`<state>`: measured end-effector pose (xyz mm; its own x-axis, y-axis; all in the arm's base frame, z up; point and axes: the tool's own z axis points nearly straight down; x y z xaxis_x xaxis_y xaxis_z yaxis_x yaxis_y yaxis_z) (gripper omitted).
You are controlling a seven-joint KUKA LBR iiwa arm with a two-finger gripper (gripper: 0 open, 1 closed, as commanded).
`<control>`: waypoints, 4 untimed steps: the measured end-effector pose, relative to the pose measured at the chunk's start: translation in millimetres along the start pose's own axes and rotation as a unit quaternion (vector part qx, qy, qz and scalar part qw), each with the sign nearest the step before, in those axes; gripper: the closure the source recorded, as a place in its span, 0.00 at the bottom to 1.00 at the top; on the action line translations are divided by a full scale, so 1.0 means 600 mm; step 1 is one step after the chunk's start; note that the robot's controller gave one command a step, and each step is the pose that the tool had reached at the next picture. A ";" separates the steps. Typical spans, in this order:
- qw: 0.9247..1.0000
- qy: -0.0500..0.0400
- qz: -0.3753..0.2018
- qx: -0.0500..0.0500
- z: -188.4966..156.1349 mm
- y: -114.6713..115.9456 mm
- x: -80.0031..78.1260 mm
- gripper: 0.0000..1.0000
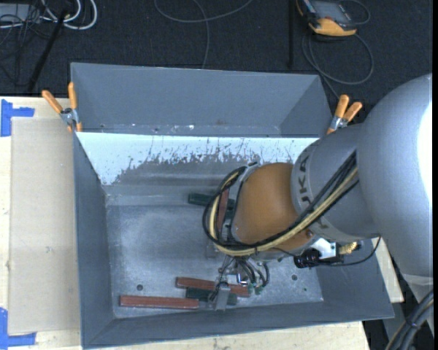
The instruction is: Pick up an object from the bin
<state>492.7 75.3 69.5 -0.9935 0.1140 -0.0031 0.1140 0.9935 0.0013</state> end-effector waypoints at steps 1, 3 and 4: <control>1.000 0.005 -0.001 0.000 -0.005 0.001 0.003 1.00; 0.994 0.001 -0.112 0.001 -0.001 -0.042 -0.068 0.00; 0.950 0.001 -0.313 0.000 -0.001 -0.021 0.003 0.00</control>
Offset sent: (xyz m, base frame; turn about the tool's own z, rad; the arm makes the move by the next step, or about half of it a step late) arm 0.0000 0.0000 0.0000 0.0000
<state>489.8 63.2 69.8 -0.8669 -0.4985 -0.0021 -0.4985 0.8669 0.0004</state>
